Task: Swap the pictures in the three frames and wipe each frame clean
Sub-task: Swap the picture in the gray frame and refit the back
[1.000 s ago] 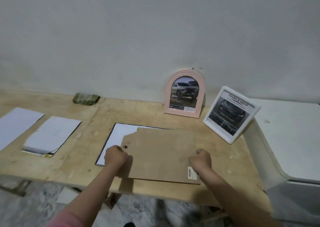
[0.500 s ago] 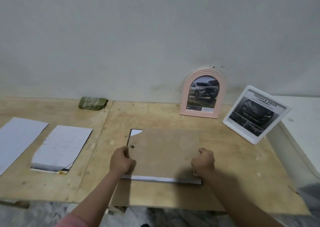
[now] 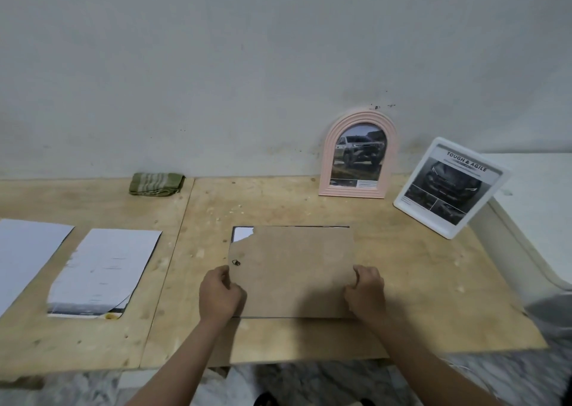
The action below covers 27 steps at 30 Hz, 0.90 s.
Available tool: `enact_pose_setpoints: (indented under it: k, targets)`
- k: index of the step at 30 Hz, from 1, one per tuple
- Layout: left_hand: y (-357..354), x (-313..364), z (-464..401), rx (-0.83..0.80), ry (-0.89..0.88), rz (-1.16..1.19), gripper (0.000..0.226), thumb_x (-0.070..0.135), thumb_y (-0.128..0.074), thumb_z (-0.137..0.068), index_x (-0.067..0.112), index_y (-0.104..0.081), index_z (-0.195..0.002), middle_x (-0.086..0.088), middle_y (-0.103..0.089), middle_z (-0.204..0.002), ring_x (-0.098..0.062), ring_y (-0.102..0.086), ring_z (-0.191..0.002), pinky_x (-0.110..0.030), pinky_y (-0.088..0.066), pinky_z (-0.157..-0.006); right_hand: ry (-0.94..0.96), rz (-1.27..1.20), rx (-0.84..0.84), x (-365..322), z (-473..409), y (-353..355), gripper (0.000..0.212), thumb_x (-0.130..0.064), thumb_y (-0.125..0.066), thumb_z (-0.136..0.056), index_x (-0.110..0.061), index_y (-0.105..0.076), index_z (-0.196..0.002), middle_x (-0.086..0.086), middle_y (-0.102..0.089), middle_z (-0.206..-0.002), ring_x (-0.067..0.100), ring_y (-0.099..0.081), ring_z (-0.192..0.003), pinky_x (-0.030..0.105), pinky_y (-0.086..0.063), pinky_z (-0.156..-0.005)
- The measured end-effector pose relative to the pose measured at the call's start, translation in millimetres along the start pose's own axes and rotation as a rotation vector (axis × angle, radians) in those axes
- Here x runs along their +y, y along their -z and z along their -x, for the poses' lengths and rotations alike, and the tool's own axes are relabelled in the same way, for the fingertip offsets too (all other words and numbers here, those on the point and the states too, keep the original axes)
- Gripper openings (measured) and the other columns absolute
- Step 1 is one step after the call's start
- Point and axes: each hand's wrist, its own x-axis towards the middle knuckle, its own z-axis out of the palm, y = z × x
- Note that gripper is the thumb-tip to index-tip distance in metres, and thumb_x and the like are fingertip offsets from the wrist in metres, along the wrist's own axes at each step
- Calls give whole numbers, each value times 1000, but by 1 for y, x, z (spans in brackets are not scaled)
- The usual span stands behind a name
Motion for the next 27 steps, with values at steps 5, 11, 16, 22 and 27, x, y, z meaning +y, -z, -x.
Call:
enact_pose_setpoints:
  k: [5,11,16,22,27]
  targets:
    - [0,-6,3,-31,-45,-29,46,7,-60,-82,1,-56,-127,-15,-63,-118,-30,-58,-109,-35,-47,-89,23,-26,2,2,0,0,46,6,-61,-70,7,-59,-115,24,-57,-114,41,-50,-104,38,-43,-87]
    - [1,-17,9,-113,-122,-89,33,19,-56,-77,7,-56,-108,-13,-57,-98,-31,-54,-93,-32,-38,-77,81,-86,0,17,4,8,50,6,-67,-73,7,-56,-122,23,-59,-121,38,-56,-110,37,-42,-93]
    - [10,-28,8,-141,-41,-163,21,23,-67,-83,13,-56,-98,-5,-54,-96,-20,-51,-86,-30,-43,-71,-54,-111,-102,31,13,25,29,-10,-70,-77,-3,-65,-105,11,-64,-97,27,-59,-94,25,-39,-71]
    - [13,-39,4,-159,35,-177,20,18,-69,-84,7,-67,-101,-9,-69,-95,-19,-56,-82,-26,-41,-72,-160,-99,-260,31,0,42,21,-10,-80,-69,-8,-71,-87,9,-66,-84,25,-63,-81,35,-50,-74]
    - [13,-36,5,-129,93,-167,17,17,-72,-81,8,-64,-93,-9,-67,-94,-21,-54,-83,-27,-40,-72,-231,-141,-282,31,-2,46,27,-6,-83,-63,-21,-61,-63,12,-68,-75,27,-64,-69,41,-55,-70]
